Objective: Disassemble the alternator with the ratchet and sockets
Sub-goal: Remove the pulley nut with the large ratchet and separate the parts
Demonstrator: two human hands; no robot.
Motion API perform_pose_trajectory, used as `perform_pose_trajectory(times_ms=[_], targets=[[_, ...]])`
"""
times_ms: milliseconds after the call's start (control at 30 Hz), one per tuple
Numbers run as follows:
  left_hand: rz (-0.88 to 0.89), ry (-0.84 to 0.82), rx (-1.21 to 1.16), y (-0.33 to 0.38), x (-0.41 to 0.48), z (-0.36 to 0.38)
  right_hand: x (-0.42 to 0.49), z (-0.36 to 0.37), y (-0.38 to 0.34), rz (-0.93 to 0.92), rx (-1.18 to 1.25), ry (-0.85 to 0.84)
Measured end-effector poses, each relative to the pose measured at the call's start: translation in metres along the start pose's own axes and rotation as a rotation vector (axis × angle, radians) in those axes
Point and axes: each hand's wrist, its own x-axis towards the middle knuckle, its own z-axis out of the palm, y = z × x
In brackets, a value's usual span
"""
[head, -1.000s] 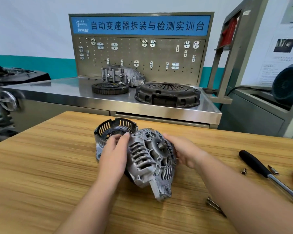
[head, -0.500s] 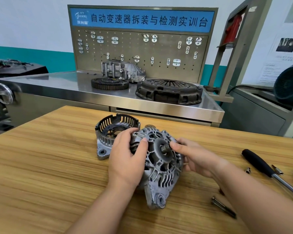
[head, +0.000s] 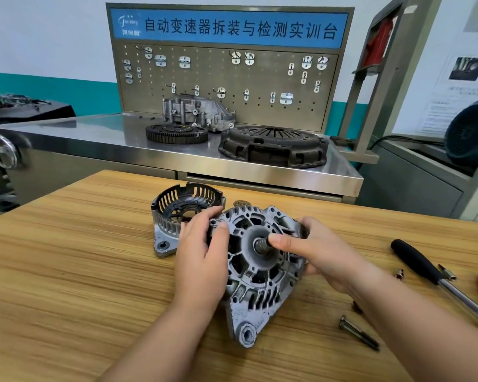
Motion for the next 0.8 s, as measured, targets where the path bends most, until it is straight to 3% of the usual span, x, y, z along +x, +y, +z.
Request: perform_pose_trajectory(times_ms=[333, 567, 700, 800], targets=[[-0.231, -0.020, -0.070, -0.003, 0.013, -0.002, -0.011, 0.002, -0.023, -0.138, -0.345, 0.146], [-0.162, -0.198, 0.435, 0.001, 0.030, -0.023, -0.003, -0.006, -0.025, -0.155, -0.412, 0.142], [-0.253, -0.251, 0.623, -0.004, 0.039, -0.033, -0.004, -0.005, -0.022, 0.015, -0.239, 0.111], [-0.301, -0.279, 0.620, -0.006, 0.038, -0.037, -0.004, -0.007, -0.032, 0.252, -0.079, -0.047]])
